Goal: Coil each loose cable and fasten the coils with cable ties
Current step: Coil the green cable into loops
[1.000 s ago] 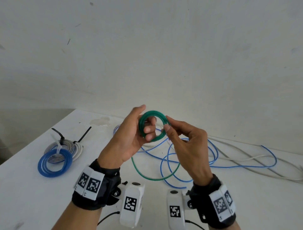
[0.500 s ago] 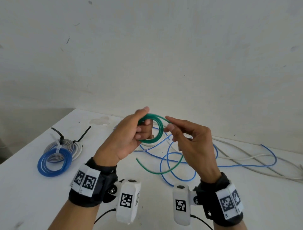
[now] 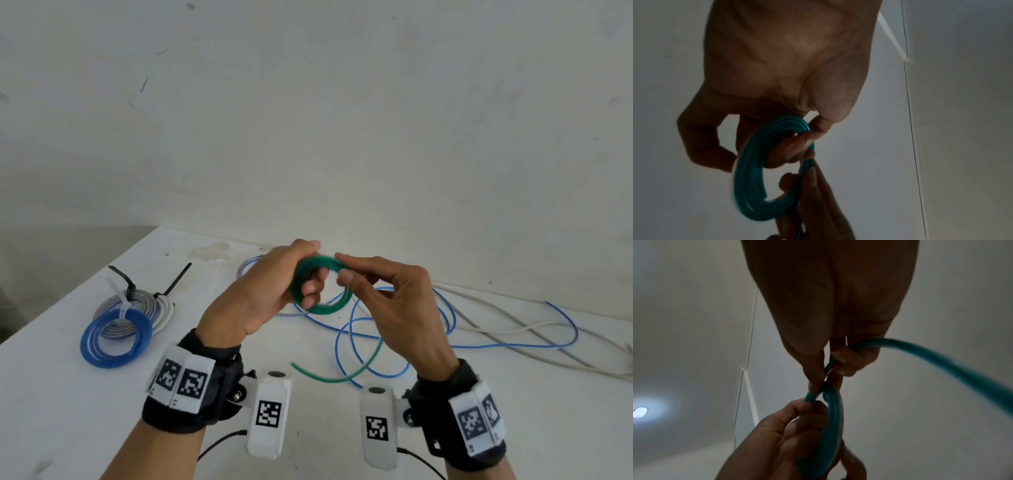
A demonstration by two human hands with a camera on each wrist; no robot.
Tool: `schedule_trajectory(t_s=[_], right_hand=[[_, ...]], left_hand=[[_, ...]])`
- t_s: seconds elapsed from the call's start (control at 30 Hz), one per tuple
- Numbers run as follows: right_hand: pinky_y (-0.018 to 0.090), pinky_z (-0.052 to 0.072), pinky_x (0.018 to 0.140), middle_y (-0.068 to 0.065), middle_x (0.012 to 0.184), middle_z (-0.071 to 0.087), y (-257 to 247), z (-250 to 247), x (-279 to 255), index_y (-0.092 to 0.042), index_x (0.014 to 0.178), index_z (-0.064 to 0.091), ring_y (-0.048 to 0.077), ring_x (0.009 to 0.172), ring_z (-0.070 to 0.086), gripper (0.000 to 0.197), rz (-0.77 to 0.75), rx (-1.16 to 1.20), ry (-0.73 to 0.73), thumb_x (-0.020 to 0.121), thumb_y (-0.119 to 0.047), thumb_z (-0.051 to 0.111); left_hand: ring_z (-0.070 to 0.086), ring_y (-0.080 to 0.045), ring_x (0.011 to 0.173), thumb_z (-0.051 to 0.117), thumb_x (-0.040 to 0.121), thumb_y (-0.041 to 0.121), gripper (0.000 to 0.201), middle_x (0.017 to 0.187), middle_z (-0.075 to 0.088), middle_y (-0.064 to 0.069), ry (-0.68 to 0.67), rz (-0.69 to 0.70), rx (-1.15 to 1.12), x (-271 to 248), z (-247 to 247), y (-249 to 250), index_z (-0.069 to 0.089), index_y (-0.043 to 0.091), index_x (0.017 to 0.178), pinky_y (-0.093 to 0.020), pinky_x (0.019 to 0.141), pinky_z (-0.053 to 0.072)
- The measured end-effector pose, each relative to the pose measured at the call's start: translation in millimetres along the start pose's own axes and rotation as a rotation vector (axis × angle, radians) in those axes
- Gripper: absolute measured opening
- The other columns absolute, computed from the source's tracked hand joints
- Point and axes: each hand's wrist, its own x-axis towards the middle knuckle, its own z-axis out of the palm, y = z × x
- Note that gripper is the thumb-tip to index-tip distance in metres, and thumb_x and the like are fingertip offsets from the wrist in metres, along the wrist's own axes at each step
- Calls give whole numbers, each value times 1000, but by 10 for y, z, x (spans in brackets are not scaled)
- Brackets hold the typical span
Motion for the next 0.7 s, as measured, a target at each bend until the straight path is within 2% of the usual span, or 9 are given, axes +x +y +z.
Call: schedule_trajectory(t_s=[0.03,0.07,0.13,0.2,0.23,0.33,0.47,0.6,0.7], right_hand=[[24,41,59,-22,83,72,-1,-27,-4,-37,104,78,7,75,56,23,-12,-39,-36,92,-18,74],[19,38,59,-25,82,71,-7,-46,-9,-38,105,77,5,74,55,26,-23,-72,-60,92,-16,73],[21,37,56,-26,82,70,-6,-70,-9,-41,106,76,5,73,54,27,-44,-99,-65,94,-17,71],[32,42,53,-18,85,73,-8,-85,-7,-40,107,77,7,69,54,25,-45,-41,-13,95,-20,70],[32,45,51,-14,86,75,-12,-89,0,-38,107,77,8,66,55,22,-30,12,28,94,-21,69],[26,47,47,-6,90,78,-21,-37,6,-29,106,78,11,63,59,17,17,119,98,94,-19,70],[28,47,44,-1,87,77,4,218,-40,-18,108,79,14,62,60,18,13,207,164,91,-15,74],[30,48,50,-4,82,75,28,272,-46,-19,107,79,11,61,55,19,14,197,226,88,-18,77],[27,46,51,-5,80,75,30,111,-5,-25,104,80,8,59,50,16,23,134,170,90,-18,77]], left_hand=[[36,-17,46,41,105,30,42,63,38,-10,-3,-1,60,3,23,-22,56,6,73,-33,59,35],[34,-14,48,43,105,30,39,68,38,-10,-5,2,100,3,53,-37,56,5,79,-30,56,32],[30,-10,48,44,106,29,31,67,39,-3,3,18,102,10,102,-45,55,6,88,-24,54,31],[27,-9,46,44,106,30,35,62,34,1,33,44,31,24,102,-35,52,8,80,-27,64,36],[25,-9,45,43,106,30,38,58,30,4,50,54,-38,33,86,-25,49,11,74,-31,69,36],[20,-9,43,40,106,30,40,52,24,8,70,61,-319,33,18,17,41,15,69,-30,67,34],[16,-11,47,41,106,32,42,54,20,6,100,59,-480,27,22,36,42,17,66,-29,68,38],[21,-12,47,39,106,29,41,55,23,4,84,63,-424,10,11,54,46,15,68,-31,71,41],[35,-17,50,37,105,20,33,57,38,-1,65,45,-240,-16,-27,71,56,7,81,-36,75,47]])
